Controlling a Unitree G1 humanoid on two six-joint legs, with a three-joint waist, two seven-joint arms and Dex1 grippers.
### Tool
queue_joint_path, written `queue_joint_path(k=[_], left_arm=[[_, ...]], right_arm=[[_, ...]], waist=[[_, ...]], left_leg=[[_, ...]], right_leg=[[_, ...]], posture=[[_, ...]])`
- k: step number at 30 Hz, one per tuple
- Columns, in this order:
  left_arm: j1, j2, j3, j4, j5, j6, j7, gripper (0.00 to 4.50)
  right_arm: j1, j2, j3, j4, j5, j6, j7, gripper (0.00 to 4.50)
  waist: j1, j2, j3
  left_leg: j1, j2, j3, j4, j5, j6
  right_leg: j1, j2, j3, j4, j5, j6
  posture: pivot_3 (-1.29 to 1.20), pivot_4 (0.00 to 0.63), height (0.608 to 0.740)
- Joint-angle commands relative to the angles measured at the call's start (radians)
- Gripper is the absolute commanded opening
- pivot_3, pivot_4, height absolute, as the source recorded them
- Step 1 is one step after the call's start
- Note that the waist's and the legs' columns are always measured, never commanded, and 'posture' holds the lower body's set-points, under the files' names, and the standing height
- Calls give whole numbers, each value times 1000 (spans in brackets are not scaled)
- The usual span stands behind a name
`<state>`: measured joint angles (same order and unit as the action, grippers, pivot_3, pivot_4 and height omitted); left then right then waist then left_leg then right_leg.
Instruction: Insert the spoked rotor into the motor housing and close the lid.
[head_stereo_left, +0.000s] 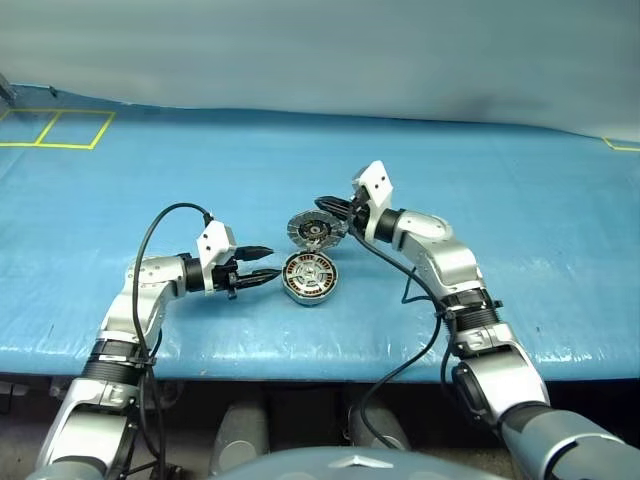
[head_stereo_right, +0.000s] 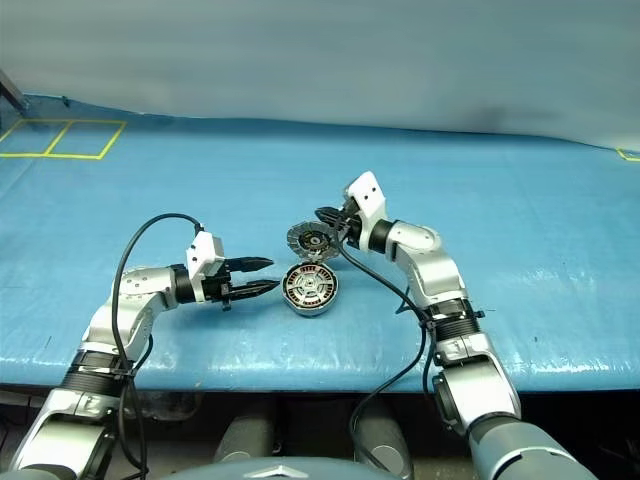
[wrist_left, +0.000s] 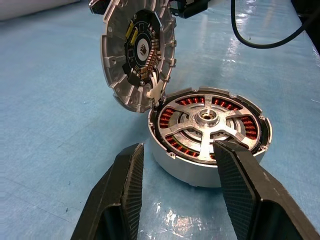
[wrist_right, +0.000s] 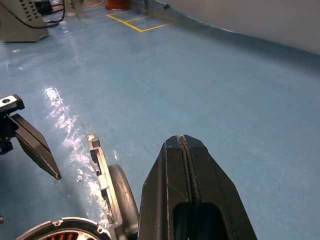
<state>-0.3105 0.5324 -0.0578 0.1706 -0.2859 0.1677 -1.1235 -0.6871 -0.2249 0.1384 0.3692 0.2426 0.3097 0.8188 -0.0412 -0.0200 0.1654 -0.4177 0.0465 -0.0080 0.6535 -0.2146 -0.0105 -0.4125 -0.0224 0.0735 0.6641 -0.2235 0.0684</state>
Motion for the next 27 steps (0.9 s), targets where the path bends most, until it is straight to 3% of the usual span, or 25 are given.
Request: queue_joint_path(k=[1,12,27], left_arm=[[10,22,32,-57,-22,7,12,2381],[1,31,46,-64,-34,18,34,2381],[-16,23,24,-70,-46,31,21,2381]], right_arm=[[-28,3,20,18,-5,1,50,0],[115,-101,97,-238,6,89,172,0],[274,-114,193,-312,-74,54,105,0]], waist=[[0,0,0],[3,0,0],[2,0,0]], left_leg=[[0,0,0,0,0,0],[0,0,0,-2,0,0],[1,0,0,-2,0,0]], right_leg=[[0,0,0,0,0,0],[-1,0,0,-1,0,0],[0,0,0,-1,-3,3]], posture=[[0,150,740],[0,150,740],[0,150,740]])
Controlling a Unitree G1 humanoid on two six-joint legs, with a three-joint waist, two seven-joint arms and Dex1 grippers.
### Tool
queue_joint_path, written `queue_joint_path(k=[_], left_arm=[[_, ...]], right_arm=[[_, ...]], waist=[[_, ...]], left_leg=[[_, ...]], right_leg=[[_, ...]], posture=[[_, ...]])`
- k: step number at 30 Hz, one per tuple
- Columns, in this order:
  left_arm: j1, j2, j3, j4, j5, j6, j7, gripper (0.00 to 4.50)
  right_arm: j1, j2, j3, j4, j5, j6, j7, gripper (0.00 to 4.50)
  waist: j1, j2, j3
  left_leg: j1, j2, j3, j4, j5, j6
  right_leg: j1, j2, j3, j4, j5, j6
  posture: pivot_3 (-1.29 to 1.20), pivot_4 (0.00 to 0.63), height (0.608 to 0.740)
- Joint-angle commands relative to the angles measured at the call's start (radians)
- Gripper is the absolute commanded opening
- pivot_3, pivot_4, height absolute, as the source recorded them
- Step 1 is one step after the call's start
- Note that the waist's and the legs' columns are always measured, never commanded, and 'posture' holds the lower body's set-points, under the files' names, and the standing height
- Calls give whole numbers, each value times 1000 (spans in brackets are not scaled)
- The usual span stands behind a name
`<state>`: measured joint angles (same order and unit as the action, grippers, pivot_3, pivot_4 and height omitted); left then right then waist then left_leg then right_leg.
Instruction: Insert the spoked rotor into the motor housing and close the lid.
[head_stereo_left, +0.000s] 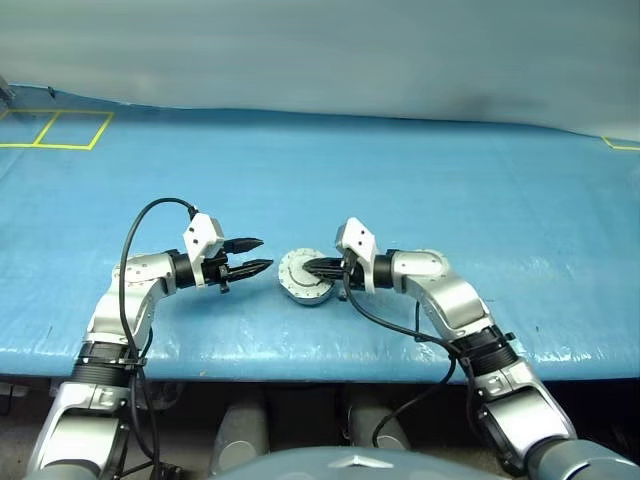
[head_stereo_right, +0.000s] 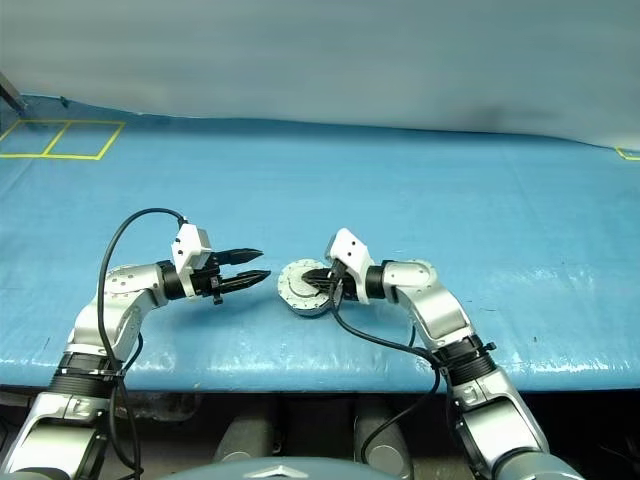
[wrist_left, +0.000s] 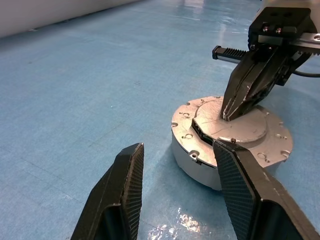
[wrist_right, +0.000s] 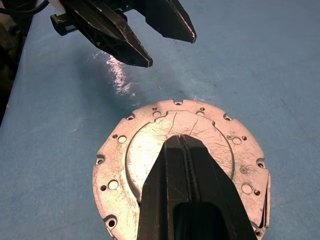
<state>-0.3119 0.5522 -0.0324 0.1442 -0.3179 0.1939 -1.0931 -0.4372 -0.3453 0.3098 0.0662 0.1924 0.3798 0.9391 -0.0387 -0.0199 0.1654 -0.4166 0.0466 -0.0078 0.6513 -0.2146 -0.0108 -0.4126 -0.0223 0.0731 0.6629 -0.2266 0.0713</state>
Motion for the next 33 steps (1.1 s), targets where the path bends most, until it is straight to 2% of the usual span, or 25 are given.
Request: queue_joint_path(k=[1,11,16,22,25,28,33], left_arm=[[-14,4,-3,-46,-15,7,-11,2381],[1,-7,-34,-68,-18,24,-25,2381],[1,-8,-44,-65,-19,26,-30,2381],[-2,-9,-51,-57,-19,21,-29,2381],[-3,-12,-52,-56,-18,20,-29,2381],[-4,-16,-54,-55,-17,19,-29,2417],[-2,-17,-56,-57,-17,21,-31,2417]], right_arm=[[31,9,26,-4,-30,-22,-21,0],[102,25,15,1,-64,-63,-112,0],[127,24,-40,-90,-20,-65,-151,0],[133,73,-146,-209,63,-40,-239,0],[145,86,-156,-247,83,-16,-259,0],[161,88,-133,-258,80,6,-267,567],[188,105,-91,-276,84,28,-267,2182]], waist=[[0,0,0],[0,-1,-1],[1,-1,-1],[1,-1,-1],[1,-1,-1],[2,-1,-1],[1,-1,-1]], left_leg=[[0,0,0,0,0,0],[4,0,1,0,0,0],[3,0,1,0,0,0],[0,0,1,0,0,0],[1,0,0,-1,0,0],[1,0,0,-2,0,0],[1,0,1,-2,0,0]], right_leg=[[0,0,0,0,0,0],[3,0,0,0,-4,-4],[3,0,0,0,-4,-4],[0,0,0,0,-4,-4],[0,0,0,0,-4,-4],[0,0,0,0,-4,-4],[0,0,0,-1,-4,-5]], posture=[[0,150,740],[0,150,740],[0,150,740],[0,150,740],[0,150,740],[0,150,740],[0,150,740]])
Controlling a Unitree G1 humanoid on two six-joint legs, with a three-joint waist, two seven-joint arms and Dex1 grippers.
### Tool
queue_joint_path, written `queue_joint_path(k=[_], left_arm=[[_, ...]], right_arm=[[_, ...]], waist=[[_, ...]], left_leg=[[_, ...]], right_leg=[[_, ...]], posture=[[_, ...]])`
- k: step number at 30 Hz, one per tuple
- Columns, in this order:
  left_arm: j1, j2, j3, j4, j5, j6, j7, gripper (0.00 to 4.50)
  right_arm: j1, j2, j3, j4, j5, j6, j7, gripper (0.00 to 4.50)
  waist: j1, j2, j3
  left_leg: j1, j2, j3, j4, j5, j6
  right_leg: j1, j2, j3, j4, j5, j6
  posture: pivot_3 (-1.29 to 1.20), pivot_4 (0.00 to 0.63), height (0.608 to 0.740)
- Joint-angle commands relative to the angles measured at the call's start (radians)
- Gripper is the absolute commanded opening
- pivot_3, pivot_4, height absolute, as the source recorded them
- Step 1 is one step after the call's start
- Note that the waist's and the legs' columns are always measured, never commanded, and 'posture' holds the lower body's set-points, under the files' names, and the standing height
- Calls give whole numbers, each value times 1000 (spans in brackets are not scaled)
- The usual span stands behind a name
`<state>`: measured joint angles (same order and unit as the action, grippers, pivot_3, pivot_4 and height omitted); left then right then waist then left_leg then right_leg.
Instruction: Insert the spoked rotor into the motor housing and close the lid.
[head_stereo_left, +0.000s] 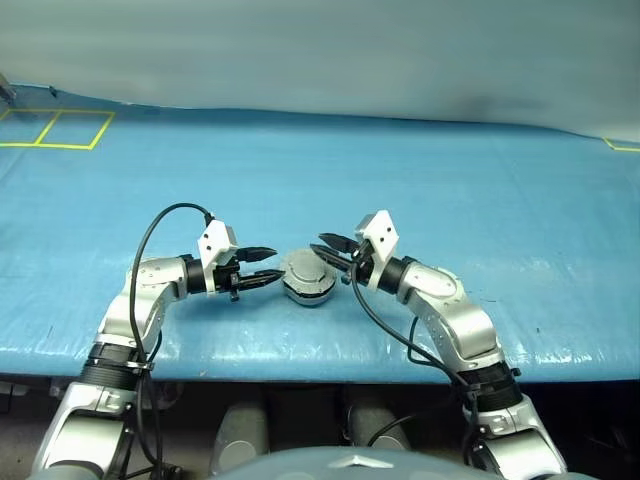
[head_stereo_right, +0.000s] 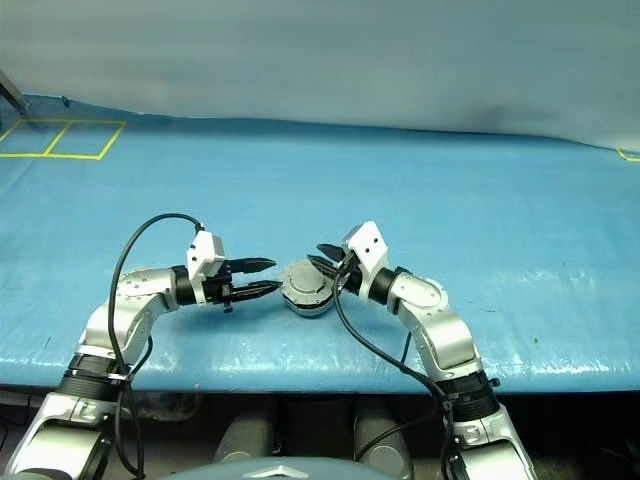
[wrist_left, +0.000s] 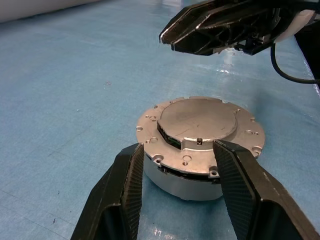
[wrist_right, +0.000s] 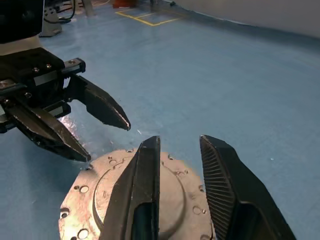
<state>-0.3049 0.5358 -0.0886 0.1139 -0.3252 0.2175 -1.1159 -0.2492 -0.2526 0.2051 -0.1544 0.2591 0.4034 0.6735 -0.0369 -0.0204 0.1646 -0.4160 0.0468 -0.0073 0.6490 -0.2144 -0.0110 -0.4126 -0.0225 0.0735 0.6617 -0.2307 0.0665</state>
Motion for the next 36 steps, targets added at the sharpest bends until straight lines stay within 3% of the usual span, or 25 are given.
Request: queue_joint_path(k=[1,7,32,36], left_arm=[[-9,0,1,-27,-10,-1,-9,2417],[-5,-1,0,-29,-9,-1,-7,2417],[6,7,8,-33,-7,1,0,2417],[8,8,15,-29,-7,1,10,2417]], right_arm=[[3,15,19,-58,19,7,-1,2579],[7,30,31,-46,12,15,-15,4480],[36,51,60,52,-44,-31,-65,4480],[36,48,59,52,-53,-46,-65,3656]], waist=[[-2,0,0],[0,0,0],[-1,0,0],[-1,0,0]], left_leg=[[0,0,0,0,0,0],[0,0,0,0,0,0],[0,0,0,0,0,0],[0,0,0,0,0,0]], right_leg=[[0,0,0,0,0,0],[0,0,0,0,0,0],[0,0,0,0,0,0],[0,0,0,0,0,0]], posture=[[0,150,740],[0,150,740],[0,150,740],[0,150,740]])
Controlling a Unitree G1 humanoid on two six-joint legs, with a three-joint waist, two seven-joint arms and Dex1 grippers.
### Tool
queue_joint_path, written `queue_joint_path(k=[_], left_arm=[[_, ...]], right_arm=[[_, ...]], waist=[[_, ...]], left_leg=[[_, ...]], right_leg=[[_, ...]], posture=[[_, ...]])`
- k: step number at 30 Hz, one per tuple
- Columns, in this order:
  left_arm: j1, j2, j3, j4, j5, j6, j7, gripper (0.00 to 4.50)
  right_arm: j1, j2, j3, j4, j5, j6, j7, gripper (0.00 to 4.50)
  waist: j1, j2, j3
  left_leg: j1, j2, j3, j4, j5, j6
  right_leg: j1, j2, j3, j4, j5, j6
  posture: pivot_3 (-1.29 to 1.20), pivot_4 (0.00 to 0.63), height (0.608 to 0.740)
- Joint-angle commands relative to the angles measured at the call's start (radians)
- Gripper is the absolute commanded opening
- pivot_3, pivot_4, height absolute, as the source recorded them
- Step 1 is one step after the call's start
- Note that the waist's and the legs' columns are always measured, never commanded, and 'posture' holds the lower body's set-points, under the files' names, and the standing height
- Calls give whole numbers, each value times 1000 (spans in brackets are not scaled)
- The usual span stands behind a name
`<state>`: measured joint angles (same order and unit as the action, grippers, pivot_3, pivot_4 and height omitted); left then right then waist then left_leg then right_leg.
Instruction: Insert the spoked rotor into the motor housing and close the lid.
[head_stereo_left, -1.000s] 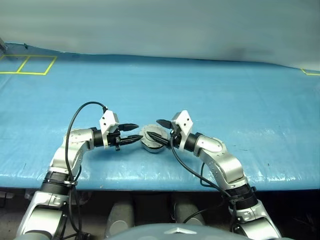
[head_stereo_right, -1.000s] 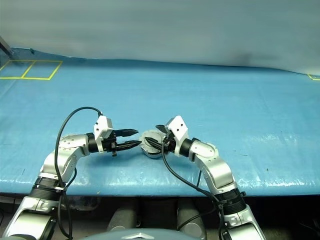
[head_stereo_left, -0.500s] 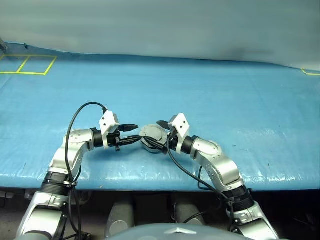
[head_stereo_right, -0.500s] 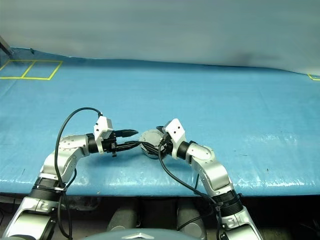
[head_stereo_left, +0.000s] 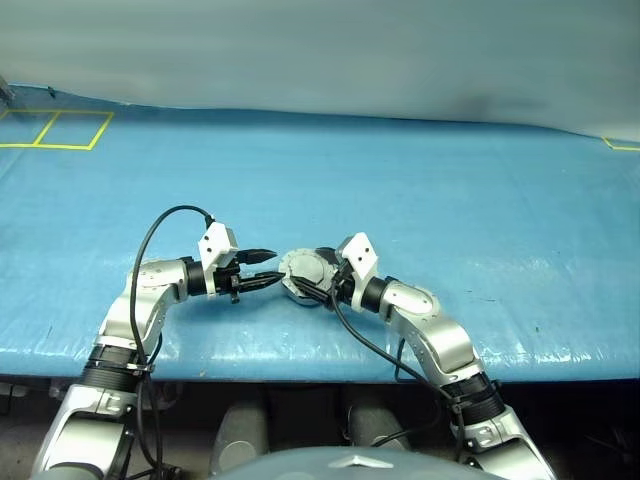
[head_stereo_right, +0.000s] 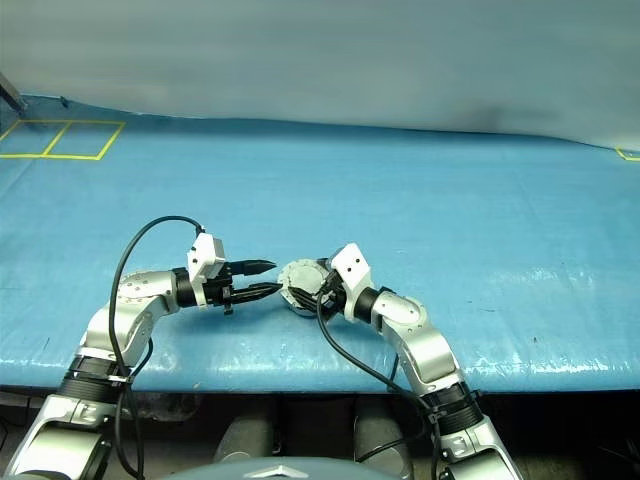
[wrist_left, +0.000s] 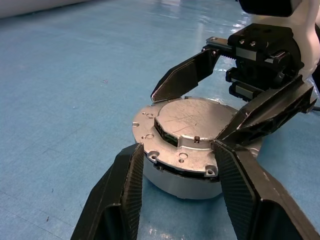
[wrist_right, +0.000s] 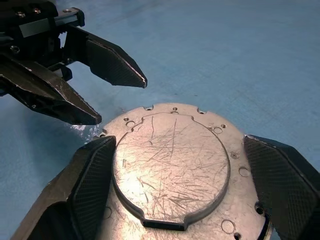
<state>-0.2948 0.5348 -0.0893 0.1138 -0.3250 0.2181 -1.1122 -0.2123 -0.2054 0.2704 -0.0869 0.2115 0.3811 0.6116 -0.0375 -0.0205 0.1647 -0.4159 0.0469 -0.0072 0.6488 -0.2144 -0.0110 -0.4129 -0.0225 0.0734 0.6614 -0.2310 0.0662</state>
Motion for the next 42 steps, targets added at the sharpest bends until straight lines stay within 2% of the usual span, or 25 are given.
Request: queue_joint_path(k=[1,2,29,42], left_arm=[[-1,9,18,-29,-7,0,8,2417],[-1,9,19,-29,-8,1,9,2417],[14,18,22,-31,-14,-1,25,2417],[23,19,22,-38,-15,2,28,2417]], right_arm=[[0,-1,-5,-18,-6,-26,-2,3313],[0,-3,-3,-19,-9,-29,-1,3050],[-73,-71,1,-2,-24,-27,66,3050],[-58,-84,14,34,-39,-37,99,3050]], waist=[[0,0,0],[0,0,0],[1,0,0],[1,0,0]], left_leg=[[0,0,0,0,0,0],[0,0,0,0,0,0],[-1,0,0,0,0,0],[0,0,0,0,0,0]], right_leg=[[0,0,0,0,0,0],[0,0,0,0,0,0],[0,-1,0,-1,0,0],[0,-1,0,-1,0,0]], posture=[[0,150,740],[0,150,740],[0,150,740],[0,150,740]])
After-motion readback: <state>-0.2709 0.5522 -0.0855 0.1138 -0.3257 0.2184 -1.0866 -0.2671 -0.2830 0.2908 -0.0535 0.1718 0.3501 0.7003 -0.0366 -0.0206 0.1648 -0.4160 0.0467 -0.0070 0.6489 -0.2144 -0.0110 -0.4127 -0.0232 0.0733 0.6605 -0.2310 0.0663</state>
